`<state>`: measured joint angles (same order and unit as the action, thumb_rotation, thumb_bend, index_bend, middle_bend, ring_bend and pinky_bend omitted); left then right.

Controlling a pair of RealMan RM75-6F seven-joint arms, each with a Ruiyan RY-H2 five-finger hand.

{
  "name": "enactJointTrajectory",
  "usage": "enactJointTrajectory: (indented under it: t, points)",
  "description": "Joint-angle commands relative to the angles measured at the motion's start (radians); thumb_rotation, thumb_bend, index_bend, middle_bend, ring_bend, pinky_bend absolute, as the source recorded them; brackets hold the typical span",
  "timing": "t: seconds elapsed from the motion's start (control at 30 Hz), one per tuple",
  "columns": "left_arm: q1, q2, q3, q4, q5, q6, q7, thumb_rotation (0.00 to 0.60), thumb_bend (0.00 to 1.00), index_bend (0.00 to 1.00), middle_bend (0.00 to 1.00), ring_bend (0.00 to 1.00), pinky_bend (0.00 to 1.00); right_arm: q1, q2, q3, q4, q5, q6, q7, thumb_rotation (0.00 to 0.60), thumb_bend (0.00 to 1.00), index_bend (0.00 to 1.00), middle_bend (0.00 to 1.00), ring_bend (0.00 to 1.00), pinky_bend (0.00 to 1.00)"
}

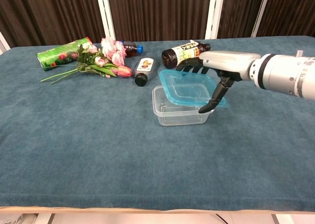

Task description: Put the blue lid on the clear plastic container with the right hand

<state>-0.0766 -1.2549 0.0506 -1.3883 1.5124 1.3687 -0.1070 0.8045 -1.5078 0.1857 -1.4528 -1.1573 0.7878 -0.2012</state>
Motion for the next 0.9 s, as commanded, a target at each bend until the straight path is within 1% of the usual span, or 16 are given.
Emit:
enactJointTrajectory:
  t: [0.03, 0.9]
  points:
    - [0.000, 0.000, 0.001, 0.001, 0.000, -0.001, -0.002, 0.600, 0.49, 0.10, 0.00, 0.00, 0.33, 0.009, -0.012, 0.001, 0.010, 0.009, -0.004, -0.007, 0.600, 0.39, 0.59, 0.61, 0.67, 0.68]
    - [0.000, 0.004, 0.009, 0.010, 0.009, -0.006, -0.029, 0.600, 0.48, 0.10, 0.00, 0.00, 0.34, 0.087, -0.081, 0.011, 0.072, 0.110, -0.052, -0.046, 0.600, 0.39, 0.56, 0.61, 0.66, 0.66]
